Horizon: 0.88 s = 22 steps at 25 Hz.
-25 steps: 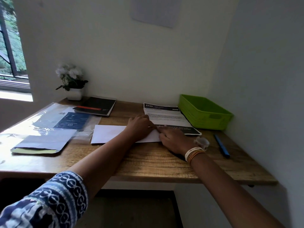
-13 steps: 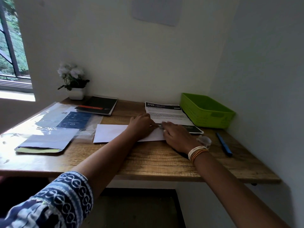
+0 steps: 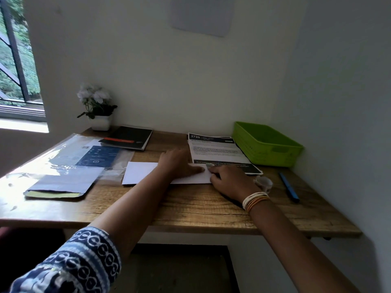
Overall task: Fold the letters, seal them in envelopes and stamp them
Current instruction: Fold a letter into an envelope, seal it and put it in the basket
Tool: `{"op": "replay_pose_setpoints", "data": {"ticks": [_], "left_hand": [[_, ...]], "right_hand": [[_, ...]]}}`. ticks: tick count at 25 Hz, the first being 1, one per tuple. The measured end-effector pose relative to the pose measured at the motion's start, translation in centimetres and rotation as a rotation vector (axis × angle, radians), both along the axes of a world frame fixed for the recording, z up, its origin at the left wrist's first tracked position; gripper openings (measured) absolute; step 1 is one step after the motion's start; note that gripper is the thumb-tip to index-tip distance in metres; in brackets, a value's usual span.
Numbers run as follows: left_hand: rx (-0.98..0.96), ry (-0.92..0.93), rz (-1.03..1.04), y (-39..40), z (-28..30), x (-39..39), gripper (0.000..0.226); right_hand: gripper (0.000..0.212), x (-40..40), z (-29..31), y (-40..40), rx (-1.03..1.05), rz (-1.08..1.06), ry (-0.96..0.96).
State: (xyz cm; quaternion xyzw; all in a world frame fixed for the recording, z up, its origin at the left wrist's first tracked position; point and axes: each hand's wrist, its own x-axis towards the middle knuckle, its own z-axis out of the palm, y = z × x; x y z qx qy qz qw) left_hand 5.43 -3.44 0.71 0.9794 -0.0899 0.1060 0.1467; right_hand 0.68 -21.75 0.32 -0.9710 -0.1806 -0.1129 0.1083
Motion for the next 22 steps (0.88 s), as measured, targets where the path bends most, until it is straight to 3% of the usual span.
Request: {"op": "replay_pose_setpoints", "data": {"ticks": [4,9,14,17,20,22], "left_hand": [[0.006,0.095,0.095,0.9,0.3,0.3,0.076],[-0.149,0.144,0.021,1.5,0.7,0.9,0.048],[-0.728,0.054,0.17,3.4,1.2,2.1,0.041],[-1.083,0.134,0.283,3.7,0.9,2.4,0.036],[-1.295,0.192,0.344,3.6,0.9,2.2,0.031],[-1.422,0.244,0.358,3.6,1.2,1.9,0.03]], "right_hand": [[0.047,0.2,-0.1,-0.1,0.024,-0.007,0.04],[0.042,0.1,-0.1,0.1,0.063,-0.016,0.016],[0.053,0.1,0.5,0.9,0.39,-0.113,-0.053],[0.05,0.0,1.1,1.9,0.649,-0.16,-0.006],[0.037,-0.2,1.3,3.8,1.156,-0.134,0.35],[0.035,-0.7,1.4,4.8,1.209,-0.069,0.526]]}}
